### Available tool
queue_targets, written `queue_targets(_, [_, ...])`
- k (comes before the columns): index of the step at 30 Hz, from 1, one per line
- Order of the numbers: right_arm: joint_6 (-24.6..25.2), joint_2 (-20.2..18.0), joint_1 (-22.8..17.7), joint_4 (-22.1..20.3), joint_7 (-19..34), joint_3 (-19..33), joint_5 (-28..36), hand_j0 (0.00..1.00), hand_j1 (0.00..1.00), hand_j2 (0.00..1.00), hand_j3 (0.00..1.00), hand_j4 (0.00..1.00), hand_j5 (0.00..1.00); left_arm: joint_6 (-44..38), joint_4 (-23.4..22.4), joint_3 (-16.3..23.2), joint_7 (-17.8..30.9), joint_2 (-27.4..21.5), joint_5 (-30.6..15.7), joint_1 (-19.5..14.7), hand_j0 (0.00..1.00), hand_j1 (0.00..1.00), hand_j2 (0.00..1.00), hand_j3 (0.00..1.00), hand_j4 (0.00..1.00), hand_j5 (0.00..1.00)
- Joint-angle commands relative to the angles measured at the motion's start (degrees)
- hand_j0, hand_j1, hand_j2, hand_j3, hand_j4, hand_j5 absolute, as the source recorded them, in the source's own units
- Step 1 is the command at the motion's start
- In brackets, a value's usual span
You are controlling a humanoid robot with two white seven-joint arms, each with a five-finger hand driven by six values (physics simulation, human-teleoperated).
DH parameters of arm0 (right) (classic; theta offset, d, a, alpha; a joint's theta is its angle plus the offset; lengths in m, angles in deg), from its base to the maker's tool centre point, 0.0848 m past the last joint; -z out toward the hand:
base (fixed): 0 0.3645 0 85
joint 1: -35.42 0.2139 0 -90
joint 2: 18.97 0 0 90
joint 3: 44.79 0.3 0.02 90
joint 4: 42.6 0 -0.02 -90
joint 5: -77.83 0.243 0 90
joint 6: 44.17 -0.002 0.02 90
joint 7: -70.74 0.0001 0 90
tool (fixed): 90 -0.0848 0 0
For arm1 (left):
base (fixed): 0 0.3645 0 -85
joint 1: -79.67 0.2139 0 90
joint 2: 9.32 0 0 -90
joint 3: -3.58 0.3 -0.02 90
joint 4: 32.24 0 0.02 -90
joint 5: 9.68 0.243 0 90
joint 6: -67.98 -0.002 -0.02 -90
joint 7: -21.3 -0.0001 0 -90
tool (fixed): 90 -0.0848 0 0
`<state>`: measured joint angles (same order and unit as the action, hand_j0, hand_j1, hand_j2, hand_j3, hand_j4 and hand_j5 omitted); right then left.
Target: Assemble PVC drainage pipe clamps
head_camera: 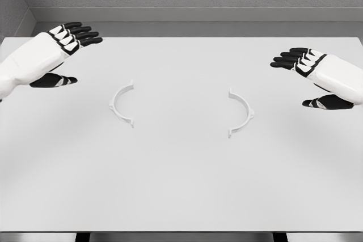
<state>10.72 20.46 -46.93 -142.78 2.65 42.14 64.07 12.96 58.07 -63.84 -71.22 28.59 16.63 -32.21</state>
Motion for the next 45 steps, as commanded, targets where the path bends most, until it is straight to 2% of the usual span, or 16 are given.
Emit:
queue_targets(1, [0.12, -0.06, 0.00, -0.01, -0.03, -0.01, 0.41, 1.00, 1.00, 1.00, 1.00, 1.00, 1.00, 0.01, -0.93, 0.18, -0.03, -0.03, -0.29, 0.00, 1.00, 1.00, 1.00, 1.00, 1.00, 1.00])
queue_targets(4, [0.12, 0.03, 0.00, 0.07, -0.03, -0.01, 0.41, 1.00, 1.00, 1.00, 1.00, 1.00, 1.00, 0.01, -0.93, 0.36, -0.03, 0.24, -0.20, 0.00, 1.00, 1.00, 1.00, 1.00, 1.00, 1.00])
queue_targets(6, [0.12, 0.20, 0.53, 1.57, -0.12, -1.41, 0.23, 1.00, 1.00, 1.00, 1.00, 1.00, 1.00, 0.01, -1.02, 0.45, -0.03, 0.24, 0.24, 0.00, 1.00, 1.00, 1.00, 1.00, 1.00, 1.00])
queue_targets(8, [0.12, 1.34, 4.30, 3.41, -0.12, -4.92, -3.98, 1.00, 1.00, 1.00, 1.00, 1.00, 1.00, 0.01, -1.28, 1.06, -0.03, 0.50, 3.05, 0.00, 1.00, 1.00, 1.00, 1.00, 1.00, 1.00])
queue_targets(9, [0.12, 1.96, 6.67, 5.78, -0.12, -6.68, -6.00, 1.00, 1.00, 1.00, 1.00, 1.00, 1.00, 0.01, -1.72, 1.85, -0.03, 0.67, 3.58, -0.09, 1.00, 1.00, 1.00, 1.00, 1.00, 1.00])
queue_targets(12, [0.12, 3.37, 11.42, 10.09, -0.03, -10.64, -7.94, 1.00, 1.00, 1.00, 1.00, 1.00, 1.00, 0.01, -3.04, 2.55, -0.03, 3.49, 3.58, -0.26, 1.00, 1.00, 1.00, 1.00, 1.00, 1.00])
queue_targets(13, [0.12, 5.04, 13.01, 12.46, -0.03, -12.22, -10.66, 1.00, 1.00, 1.00, 1.00, 1.00, 1.00, 0.01, -3.30, 2.91, -0.03, 4.45, 3.58, -0.26, 1.00, 1.00, 1.00, 1.00, 1.00, 1.00])
queue_targets(16, [0.12, 7.50, 13.36, 14.66, -0.12, -12.75, -14.27, 1.00, 1.00, 1.00, 1.00, 1.00, 1.00, 0.01, -5.67, 4.05, 1.28, 7.88, 3.58, -0.97, 1.00, 1.00, 1.00, 1.00, 1.00, 1.00])
queue_targets(20, [0.12, 9.17, 15.38, 17.48, -0.03, -15.21, -17.17, 1.00, 1.00, 1.00, 1.00, 1.00, 1.00, 0.01, -7.87, 4.14, 1.73, 9.64, 3.58, -1.41, 1.00, 1.00, 1.00, 1.00, 1.00, 1.00])
queue_targets(25, [0.12, 9.87, 15.64, 17.21, -0.12, -16.97, -19.19, 1.00, 1.00, 1.00, 1.00, 1.00, 1.00, 0.01, -12.35, 4.93, 1.73, 12.10, 3.58, -1.85, 1.00, 1.00, 1.00, 1.00, 1.00, 1.00])
queue_targets(30, [0.12, 10.31, 15.64, 16.86, -0.12, -18.99, -20.16, 1.00, 1.00, 1.00, 1.00, 1.00, 1.00, 0.01, -17.36, 7.56, 1.81, 14.39, 3.58, -4.83, 1.00, 1.00, 1.00, 1.00, 1.00, 1.00])
queue_targets(40, [0.12, 12.33, 15.73, 17.21, -0.03, -21.01, -22.27, 1.00, 1.00, 1.00, 1.00, 1.00, 1.00, 0.01, -19.82, 9.15, 1.81, 14.39, 3.58, -5.01, 1.00, 1.00, 1.00, 1.00, 1.00, 1.00])
queue_targets(45, [0.12, 13.21, 18.10, 20.11, -0.12, -23.12, -23.24, 1.00, 1.00, 1.00, 1.00, 1.00, 1.00, 0.01, -22.20, 9.15, 1.81, 14.65, 3.58, -5.89, 1.00, 1.00, 1.00, 1.00, 1.00, 1.00])
